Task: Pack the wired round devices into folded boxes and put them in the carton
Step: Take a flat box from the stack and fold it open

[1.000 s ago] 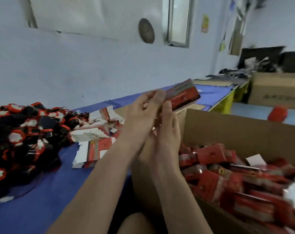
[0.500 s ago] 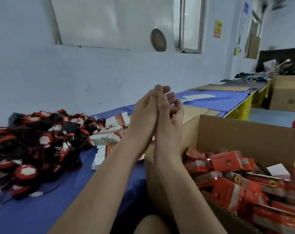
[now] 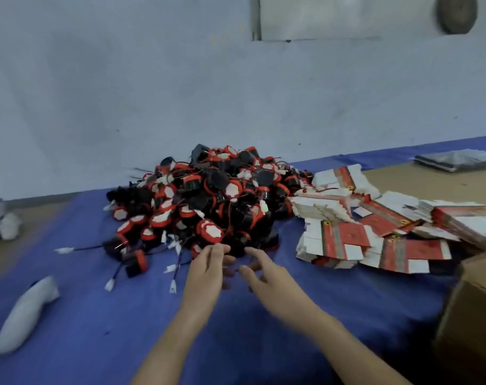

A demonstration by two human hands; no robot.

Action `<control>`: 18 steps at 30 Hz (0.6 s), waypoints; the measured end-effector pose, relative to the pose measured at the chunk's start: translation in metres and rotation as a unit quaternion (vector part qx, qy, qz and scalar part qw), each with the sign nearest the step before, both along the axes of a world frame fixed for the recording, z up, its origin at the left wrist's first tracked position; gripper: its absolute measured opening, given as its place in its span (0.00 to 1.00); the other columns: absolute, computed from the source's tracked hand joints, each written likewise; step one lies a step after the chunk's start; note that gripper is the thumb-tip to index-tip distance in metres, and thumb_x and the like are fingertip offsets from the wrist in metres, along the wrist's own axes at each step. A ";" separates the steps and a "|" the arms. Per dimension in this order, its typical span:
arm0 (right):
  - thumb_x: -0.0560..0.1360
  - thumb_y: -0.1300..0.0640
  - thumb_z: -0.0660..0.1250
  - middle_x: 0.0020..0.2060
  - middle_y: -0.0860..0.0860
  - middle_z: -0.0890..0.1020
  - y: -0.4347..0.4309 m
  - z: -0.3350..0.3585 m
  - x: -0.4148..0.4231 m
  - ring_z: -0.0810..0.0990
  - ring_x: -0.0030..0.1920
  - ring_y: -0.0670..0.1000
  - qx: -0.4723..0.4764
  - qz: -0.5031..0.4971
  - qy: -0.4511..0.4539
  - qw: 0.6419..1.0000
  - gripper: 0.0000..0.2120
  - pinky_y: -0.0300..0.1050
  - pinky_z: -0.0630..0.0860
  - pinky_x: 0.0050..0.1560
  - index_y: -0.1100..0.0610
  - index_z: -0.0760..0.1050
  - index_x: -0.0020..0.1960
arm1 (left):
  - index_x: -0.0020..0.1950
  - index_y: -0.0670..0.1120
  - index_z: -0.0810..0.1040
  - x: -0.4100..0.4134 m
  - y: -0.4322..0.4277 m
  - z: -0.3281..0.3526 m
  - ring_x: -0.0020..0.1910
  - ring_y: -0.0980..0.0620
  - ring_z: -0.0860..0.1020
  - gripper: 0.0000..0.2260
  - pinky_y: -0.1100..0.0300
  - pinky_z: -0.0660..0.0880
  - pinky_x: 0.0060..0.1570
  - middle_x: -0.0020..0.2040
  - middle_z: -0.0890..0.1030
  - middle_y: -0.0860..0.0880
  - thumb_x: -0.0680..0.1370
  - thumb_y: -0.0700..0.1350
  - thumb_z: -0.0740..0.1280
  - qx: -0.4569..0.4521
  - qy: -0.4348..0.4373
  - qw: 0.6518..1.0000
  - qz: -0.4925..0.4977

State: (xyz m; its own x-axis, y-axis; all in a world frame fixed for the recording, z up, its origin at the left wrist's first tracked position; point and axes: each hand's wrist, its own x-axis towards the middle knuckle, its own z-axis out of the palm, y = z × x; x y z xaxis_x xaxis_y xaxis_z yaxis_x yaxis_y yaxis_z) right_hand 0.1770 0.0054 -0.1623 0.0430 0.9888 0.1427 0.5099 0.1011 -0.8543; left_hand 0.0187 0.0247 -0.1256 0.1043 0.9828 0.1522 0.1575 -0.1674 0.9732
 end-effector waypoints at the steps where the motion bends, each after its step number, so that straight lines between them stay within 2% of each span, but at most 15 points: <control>1: 0.83 0.42 0.61 0.48 0.47 0.84 0.004 -0.005 0.001 0.84 0.47 0.52 -0.008 0.013 -0.023 1.000 0.15 0.55 0.81 0.51 0.41 0.70 0.68 | 0.52 0.52 0.80 -0.008 0.005 -0.015 0.38 0.57 0.82 0.12 0.63 0.78 0.37 0.46 0.84 0.50 0.85 0.50 0.57 -0.014 0.016 1.000 0.019; 3: 0.84 0.47 0.60 0.42 0.42 0.83 0.009 -0.014 0.004 0.82 0.43 0.42 -0.015 0.018 -0.028 0.999 0.10 0.42 0.80 0.44 0.40 0.74 0.63 | 0.48 0.51 0.81 -0.019 0.011 -0.038 0.35 0.57 0.80 0.13 0.64 0.78 0.35 0.42 0.84 0.48 0.85 0.50 0.57 -0.022 0.032 0.998 0.044; 4: 0.84 0.49 0.60 0.41 0.41 0.83 0.012 -0.015 0.007 0.82 0.42 0.39 -0.012 0.013 -0.011 1.000 0.09 0.39 0.78 0.41 0.40 0.76 0.61 | 0.48 0.52 0.81 -0.022 0.014 -0.043 0.34 0.57 0.80 0.13 0.64 0.78 0.35 0.41 0.83 0.49 0.85 0.50 0.58 -0.020 0.033 0.998 0.041; 7: 0.84 0.49 0.59 0.43 0.42 0.83 0.018 -0.004 0.008 0.82 0.39 0.41 -0.032 0.001 0.060 0.998 0.08 0.37 0.77 0.34 0.40 0.77 0.56 | 0.49 0.55 0.81 -0.025 0.019 -0.045 0.36 0.56 0.81 0.13 0.66 0.78 0.36 0.40 0.84 0.52 0.85 0.51 0.58 -0.018 0.063 0.998 0.014; 9: 0.84 0.49 0.59 0.43 0.44 0.83 0.023 -0.001 0.002 0.82 0.37 0.45 -0.025 -0.015 0.066 0.997 0.09 0.40 0.76 0.31 0.38 0.76 0.54 | 0.49 0.55 0.81 -0.027 0.022 -0.044 0.35 0.56 0.81 0.12 0.66 0.77 0.36 0.40 0.84 0.51 0.85 0.51 0.58 -0.019 0.072 0.997 0.018; 12: 0.84 0.48 0.58 0.41 0.49 0.84 0.030 -0.004 -0.002 0.83 0.39 0.55 -0.003 -0.041 0.019 0.999 0.09 0.47 0.74 0.31 0.35 0.74 0.54 | 0.50 0.54 0.81 -0.028 0.026 -0.043 0.32 0.56 0.80 0.13 0.66 0.77 0.34 0.40 0.84 0.51 0.85 0.51 0.57 -0.019 0.078 0.997 0.019; 13: 0.84 0.48 0.58 0.37 0.47 0.82 0.033 -0.006 -0.002 0.81 0.34 0.51 0.004 -0.049 -0.005 0.999 0.09 0.46 0.73 0.29 0.37 0.75 0.56 | 0.50 0.53 0.81 -0.027 0.027 -0.043 0.32 0.56 0.80 0.13 0.66 0.77 0.34 0.40 0.83 0.51 0.85 0.51 0.57 -0.020 0.080 0.996 0.018; 14: 0.84 0.48 0.58 0.33 0.45 0.79 0.037 -0.009 0.001 0.79 0.31 0.45 0.009 -0.063 -0.032 0.997 0.10 0.42 0.69 0.27 0.39 0.76 0.60 | 0.50 0.53 0.81 -0.026 0.028 -0.044 0.31 0.57 0.79 0.13 0.66 0.77 0.34 0.40 0.83 0.51 0.85 0.51 0.57 -0.020 0.082 0.996 0.018; 16: 0.85 0.48 0.57 0.30 0.41 0.72 0.041 -0.009 0.004 0.74 0.28 0.37 0.016 -0.082 -0.087 0.993 0.12 0.35 0.62 0.27 0.41 0.76 0.64 | 0.50 0.53 0.81 -0.024 0.029 -0.045 0.31 0.58 0.78 0.13 0.67 0.76 0.33 0.40 0.83 0.52 0.85 0.52 0.57 -0.017 0.087 0.996 0.015; 18: 0.85 0.49 0.56 0.33 0.40 0.71 0.041 -0.008 0.007 0.72 0.28 0.38 0.022 -0.091 -0.121 0.988 0.12 0.35 0.59 0.28 0.42 0.75 0.64 | 0.50 0.53 0.80 -0.023 0.029 -0.045 0.30 0.60 0.77 0.13 0.68 0.76 0.32 0.40 0.83 0.55 0.85 0.52 0.57 -0.010 0.100 0.995 0.010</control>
